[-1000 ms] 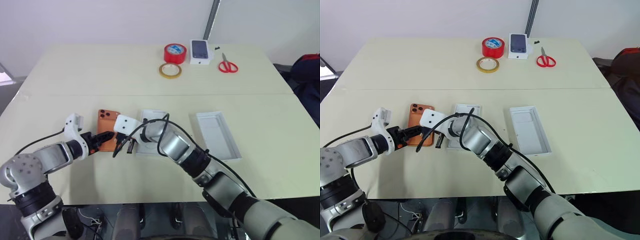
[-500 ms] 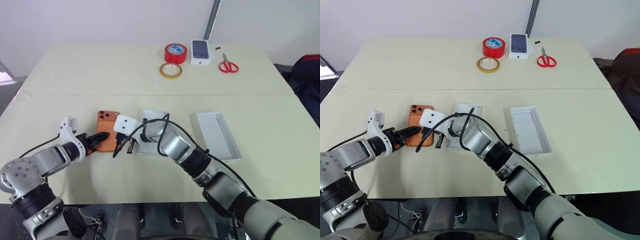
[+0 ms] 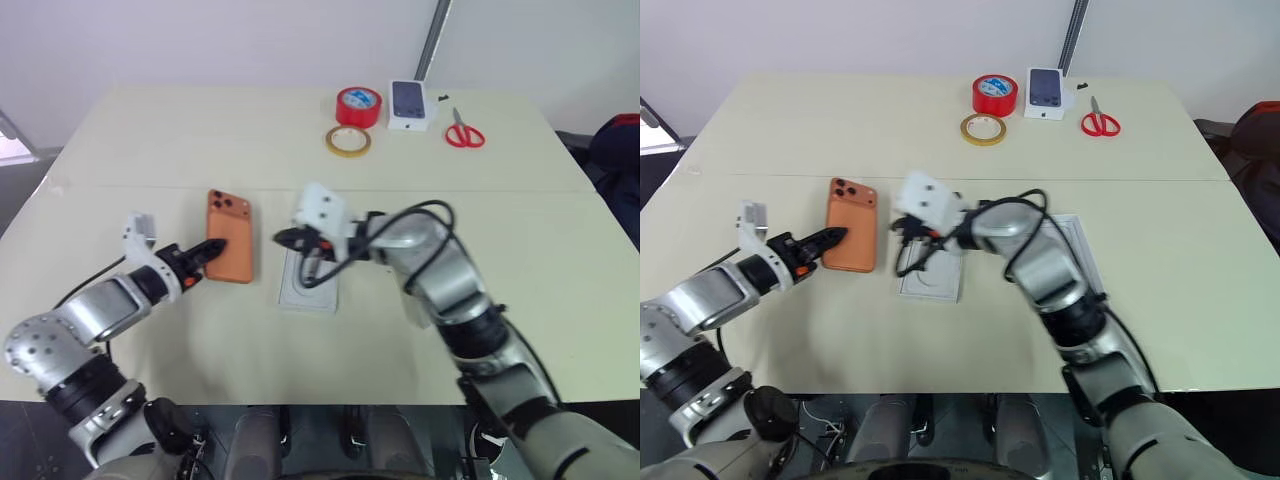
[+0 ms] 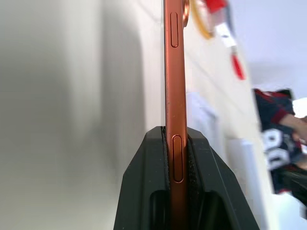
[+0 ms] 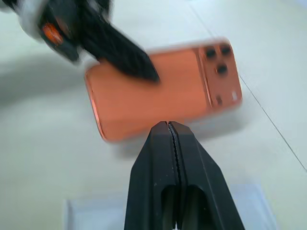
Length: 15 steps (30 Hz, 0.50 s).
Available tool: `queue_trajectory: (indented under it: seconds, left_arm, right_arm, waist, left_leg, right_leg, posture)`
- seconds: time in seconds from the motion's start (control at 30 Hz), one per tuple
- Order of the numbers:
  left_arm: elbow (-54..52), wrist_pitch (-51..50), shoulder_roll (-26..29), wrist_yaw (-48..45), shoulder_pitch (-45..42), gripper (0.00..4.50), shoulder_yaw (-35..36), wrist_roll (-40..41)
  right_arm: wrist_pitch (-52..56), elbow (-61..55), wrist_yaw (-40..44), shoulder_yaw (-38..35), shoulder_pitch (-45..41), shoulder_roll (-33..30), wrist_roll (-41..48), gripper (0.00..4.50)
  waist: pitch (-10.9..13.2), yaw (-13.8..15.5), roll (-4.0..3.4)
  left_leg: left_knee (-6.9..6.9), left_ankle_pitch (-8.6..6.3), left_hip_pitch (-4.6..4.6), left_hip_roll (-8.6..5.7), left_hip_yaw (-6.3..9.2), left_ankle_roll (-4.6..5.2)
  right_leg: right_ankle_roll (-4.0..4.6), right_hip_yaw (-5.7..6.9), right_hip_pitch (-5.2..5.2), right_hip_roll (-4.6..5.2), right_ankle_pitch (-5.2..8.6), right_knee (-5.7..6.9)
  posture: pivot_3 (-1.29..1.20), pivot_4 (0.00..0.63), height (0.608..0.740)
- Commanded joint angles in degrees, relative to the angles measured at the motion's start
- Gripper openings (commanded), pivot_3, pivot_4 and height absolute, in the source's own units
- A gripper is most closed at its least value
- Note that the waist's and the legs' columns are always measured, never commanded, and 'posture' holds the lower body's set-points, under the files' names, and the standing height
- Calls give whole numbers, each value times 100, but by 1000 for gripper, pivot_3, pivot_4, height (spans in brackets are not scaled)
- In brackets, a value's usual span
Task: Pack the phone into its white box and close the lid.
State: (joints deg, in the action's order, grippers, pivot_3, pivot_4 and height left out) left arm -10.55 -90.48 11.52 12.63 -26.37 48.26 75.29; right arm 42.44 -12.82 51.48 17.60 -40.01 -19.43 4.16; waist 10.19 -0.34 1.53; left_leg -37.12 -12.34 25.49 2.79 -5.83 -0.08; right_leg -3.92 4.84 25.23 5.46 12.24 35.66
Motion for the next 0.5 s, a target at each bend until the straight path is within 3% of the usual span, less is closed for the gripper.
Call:
queue_trajectory:
  seconds: [0.03,0.27,0.5]
  left_arm:
    - [-327,450,-347,618,-39,23,-680,992]
    - [-312,1357,-480,1369,481,23,-2095,1750]
    - [-83,2036,-219,1441,670,23,-2847,1898]
  right_arm:
    - [-126,-366,364,-513,290,-604,416,0]
    - [-29,-429,333,-959,822,-1389,705,0]
    - [-12,-553,105,-1021,1103,-1662,741,0]
  waist:
    - [1,-8,2]
    - [3,-44,0]
    - [3,-10,-1]
  left_leg:
    - [1,-2,3,0,0,6]
    - [1,1,-6,3,-10,31]
    - [-5,7,-3,7,-1,21]
  right_leg:
    - [0,0,-4,-1,0,-16]
    - [-1,-7,-7,-19,-1,-19]
    - [9,-7,-10,-30,0,-31]
  posture:
    - [0,150,740]
    - [0,150,740]
    - [0,150,740]
